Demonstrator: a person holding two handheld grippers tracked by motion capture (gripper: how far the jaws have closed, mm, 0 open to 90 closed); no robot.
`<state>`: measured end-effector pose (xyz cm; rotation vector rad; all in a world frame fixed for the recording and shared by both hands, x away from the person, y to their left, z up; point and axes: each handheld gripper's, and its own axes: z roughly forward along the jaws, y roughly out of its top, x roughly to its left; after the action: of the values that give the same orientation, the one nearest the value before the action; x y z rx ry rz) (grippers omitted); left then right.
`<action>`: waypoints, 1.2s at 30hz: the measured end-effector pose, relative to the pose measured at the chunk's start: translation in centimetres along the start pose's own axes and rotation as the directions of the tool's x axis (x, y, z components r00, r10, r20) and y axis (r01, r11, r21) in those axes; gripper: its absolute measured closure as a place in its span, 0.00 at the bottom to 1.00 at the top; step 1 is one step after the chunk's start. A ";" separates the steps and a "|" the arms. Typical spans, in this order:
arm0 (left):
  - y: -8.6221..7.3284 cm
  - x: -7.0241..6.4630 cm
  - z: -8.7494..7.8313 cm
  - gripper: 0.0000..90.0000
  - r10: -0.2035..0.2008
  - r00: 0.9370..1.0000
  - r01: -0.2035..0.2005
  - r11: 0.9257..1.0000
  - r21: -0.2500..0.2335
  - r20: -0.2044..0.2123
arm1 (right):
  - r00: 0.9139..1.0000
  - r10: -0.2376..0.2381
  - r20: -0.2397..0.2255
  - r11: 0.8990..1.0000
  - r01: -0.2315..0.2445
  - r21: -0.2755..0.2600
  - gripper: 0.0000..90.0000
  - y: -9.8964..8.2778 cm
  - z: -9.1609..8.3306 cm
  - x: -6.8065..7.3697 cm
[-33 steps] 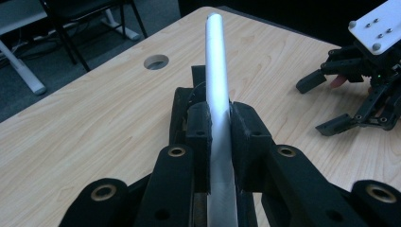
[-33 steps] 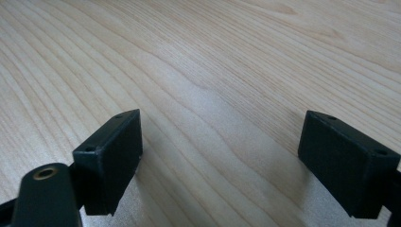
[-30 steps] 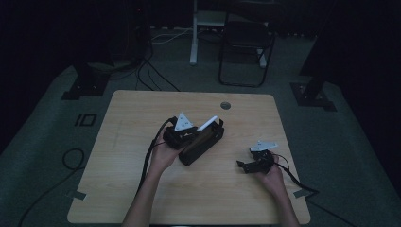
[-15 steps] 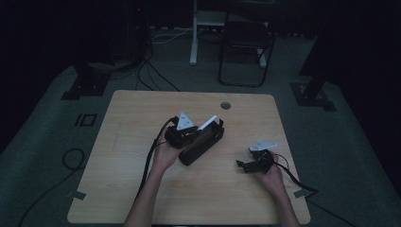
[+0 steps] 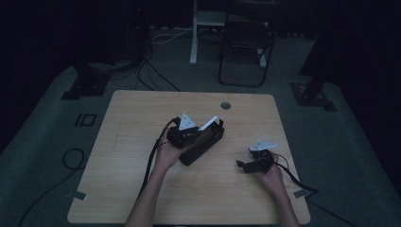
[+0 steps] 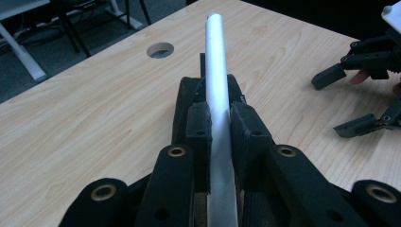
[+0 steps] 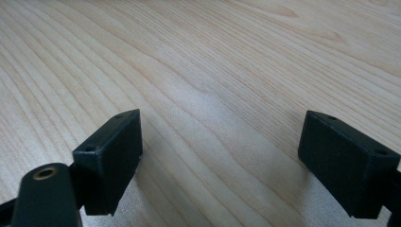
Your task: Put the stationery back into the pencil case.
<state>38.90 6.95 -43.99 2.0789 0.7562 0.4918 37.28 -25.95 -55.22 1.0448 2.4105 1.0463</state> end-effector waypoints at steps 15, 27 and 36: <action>-0.4 0.0 1.3 0.88 0.000 1.000 0.000 0.999 0.037 0.001 | 1.000 0.000 0.001 1.000 0.000 -0.001 0.16 0.0 0.0 0.0; -1.4 -0.1 2.6 0.88 -0.013 1.000 0.014 0.997 0.078 -0.006 | 1.000 -0.001 0.001 1.000 0.001 -0.001 0.16 0.0 0.0 0.0; -1.4 -0.2 3.0 0.88 -0.018 1.000 0.018 0.996 0.084 -0.001 | 1.000 -0.001 0.001 1.000 0.001 -0.001 0.16 0.0 0.0 0.0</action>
<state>40.01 5.70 -46.86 2.1482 0.8074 0.4573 37.29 -25.95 -55.23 1.0430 2.4097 1.0461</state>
